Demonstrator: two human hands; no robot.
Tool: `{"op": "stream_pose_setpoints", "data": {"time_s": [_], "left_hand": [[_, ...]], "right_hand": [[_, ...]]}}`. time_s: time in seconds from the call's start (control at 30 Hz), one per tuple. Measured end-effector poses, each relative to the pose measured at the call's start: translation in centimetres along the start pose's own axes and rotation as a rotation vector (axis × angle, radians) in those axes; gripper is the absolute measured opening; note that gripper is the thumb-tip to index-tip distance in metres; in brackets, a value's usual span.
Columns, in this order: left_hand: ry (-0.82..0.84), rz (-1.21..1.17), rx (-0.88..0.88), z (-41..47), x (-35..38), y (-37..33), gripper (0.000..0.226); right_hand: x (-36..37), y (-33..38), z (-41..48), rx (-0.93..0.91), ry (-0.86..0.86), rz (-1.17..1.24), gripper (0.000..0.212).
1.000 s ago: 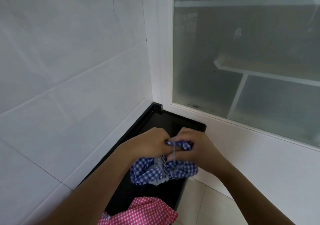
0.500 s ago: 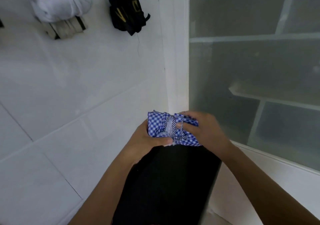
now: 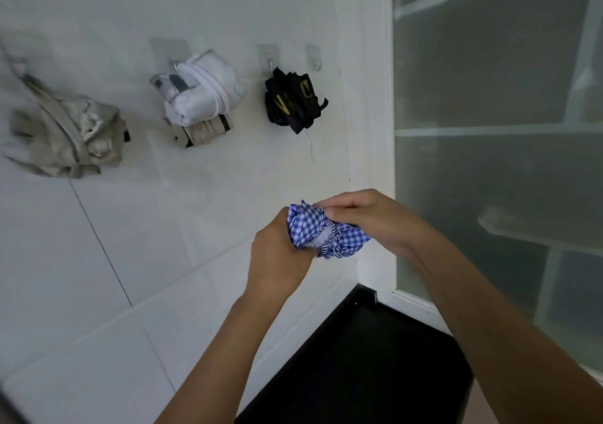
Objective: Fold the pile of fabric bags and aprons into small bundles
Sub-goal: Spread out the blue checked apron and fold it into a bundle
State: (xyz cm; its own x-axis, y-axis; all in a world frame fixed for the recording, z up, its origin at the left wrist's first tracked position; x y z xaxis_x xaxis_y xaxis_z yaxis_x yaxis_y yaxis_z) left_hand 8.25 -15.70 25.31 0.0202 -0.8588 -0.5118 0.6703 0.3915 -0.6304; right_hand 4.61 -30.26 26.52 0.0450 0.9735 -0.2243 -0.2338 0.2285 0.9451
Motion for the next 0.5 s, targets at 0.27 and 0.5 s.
{"op": "stream_pose_setpoints", "data": {"time_s": [0.27,0.5], "left_hand": [[0.174,0.043,0.118,2.0,1.0,-0.7,0.033],[0.271,-0.453,-0.096,4.5,6.2,0.7,0.044]], "right_hand": [[-0.8,-1.2,1.3,0.030,-0.083,0.317,0.026],[-5.7,-2.9,2.1,-0.096,-0.225,0.141,0.037]]}}
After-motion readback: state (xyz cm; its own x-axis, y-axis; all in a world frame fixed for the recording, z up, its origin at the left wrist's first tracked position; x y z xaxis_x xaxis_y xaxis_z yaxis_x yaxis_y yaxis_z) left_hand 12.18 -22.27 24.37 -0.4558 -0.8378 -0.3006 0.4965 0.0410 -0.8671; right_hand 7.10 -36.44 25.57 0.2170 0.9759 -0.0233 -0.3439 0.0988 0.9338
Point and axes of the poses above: each hand's wrist, its own z-axis towards the middle knuckle, its own x-axis out of the palm, y = z × x, the point moved 7 cm from there along z, towards the middle knuckle, and after that the axes turned 2 degrees about y, right-handed, at the moved point
